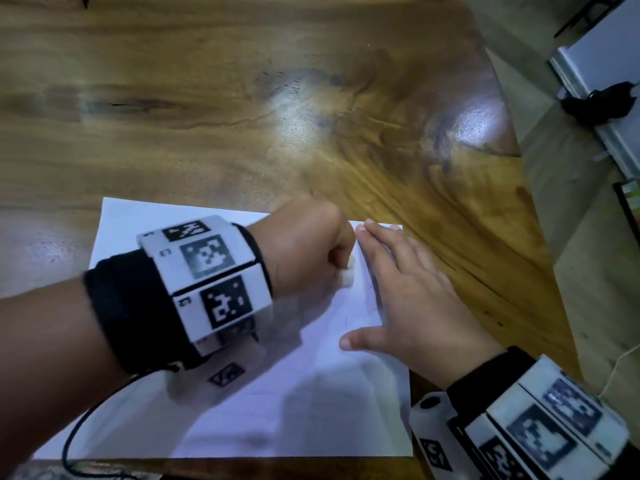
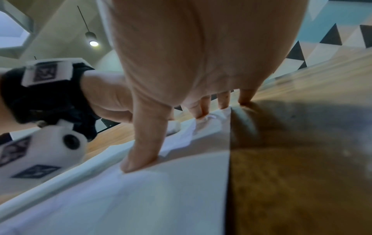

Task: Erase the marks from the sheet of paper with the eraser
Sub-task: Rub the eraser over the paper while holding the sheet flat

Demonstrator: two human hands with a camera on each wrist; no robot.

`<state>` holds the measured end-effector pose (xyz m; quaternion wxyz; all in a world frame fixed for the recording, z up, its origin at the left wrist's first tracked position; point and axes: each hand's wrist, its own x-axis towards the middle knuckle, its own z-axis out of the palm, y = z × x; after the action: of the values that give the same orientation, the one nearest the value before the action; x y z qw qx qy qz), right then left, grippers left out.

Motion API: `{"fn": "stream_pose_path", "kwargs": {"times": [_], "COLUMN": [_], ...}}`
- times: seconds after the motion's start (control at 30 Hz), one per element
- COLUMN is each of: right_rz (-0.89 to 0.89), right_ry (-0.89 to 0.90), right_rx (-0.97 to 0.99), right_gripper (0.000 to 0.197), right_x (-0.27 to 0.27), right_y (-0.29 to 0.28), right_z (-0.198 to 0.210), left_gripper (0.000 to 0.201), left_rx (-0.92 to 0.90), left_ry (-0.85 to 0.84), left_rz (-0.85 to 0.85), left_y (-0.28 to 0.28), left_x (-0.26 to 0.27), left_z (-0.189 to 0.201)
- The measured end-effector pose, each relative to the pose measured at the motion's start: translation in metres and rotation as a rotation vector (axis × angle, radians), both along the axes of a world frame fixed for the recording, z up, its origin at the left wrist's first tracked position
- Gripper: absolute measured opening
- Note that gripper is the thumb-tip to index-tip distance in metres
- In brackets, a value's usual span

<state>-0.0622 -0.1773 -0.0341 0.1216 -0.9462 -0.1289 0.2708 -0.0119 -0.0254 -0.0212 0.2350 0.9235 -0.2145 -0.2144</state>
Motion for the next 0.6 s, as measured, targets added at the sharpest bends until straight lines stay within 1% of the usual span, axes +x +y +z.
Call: {"fn": "stream_pose_path", "kwargs": {"times": [0.07,0.17,0.2,0.23,0.27,0.33,0.37,0.4,0.5,0.53,0.6], "right_rz": [0.001,0.003,0.003,0.002,0.002,0.001,-0.003,-0.005,-0.002,-0.001,0.001], "right_ry": [-0.002,-0.019,-0.022,-0.023,-0.022,-0.02,-0.02,-0.02,-0.019,-0.016,-0.013], "right_rx": [-0.008,-0.043,-0.051,-0.054,-0.055,-0.049,-0.046,-0.047,-0.076,-0.08,-0.083], "right_gripper": [0.123,0.125,0.125,0.125,0.125,0.125,0.125,0.125,0.125,0.124,0.124], "right_x": [0.001,-0.001,-0.001,-0.001,-0.001,0.0,0.0,0.0,-0.001,-0.001,0.0], "right_y": [0.0,0.0,0.0,0.0,0.001,0.001,0.001,0.001,0.001,0.001,0.002], "right_z": [0.001,0.002,0.002,0.003,0.002,0.003,0.003,0.003,0.005,0.005,0.006], "left_gripper": [0.013,0.014,0.015,0.013,0.01,0.009,0.01,0.01,0.005,0.005,0.006], "left_rx": [0.011,-0.037,-0.041,-0.038,-0.036,-0.014,0.0,0.014,-0.018,-0.012,0.032], "left_ry": [0.031,-0.065,-0.086,-0.082,-0.052,0.042,0.056,0.034,-0.089,-0.102,-0.033], "left_rz": [-0.009,0.169,0.186,0.153,0.084,-0.047,-0.059,-0.023,0.206,0.206,0.055], "left_y": [0.0,-0.002,-0.004,-0.005,-0.006,-0.009,-0.009,-0.008,-0.006,-0.006,-0.008], "left_x": [0.002,0.02,0.022,0.019,0.012,-0.005,-0.007,-0.003,0.018,0.019,0.008], "left_z": [0.001,0.002,0.002,0.002,0.0,0.001,0.002,0.002,0.003,0.004,0.004]}}
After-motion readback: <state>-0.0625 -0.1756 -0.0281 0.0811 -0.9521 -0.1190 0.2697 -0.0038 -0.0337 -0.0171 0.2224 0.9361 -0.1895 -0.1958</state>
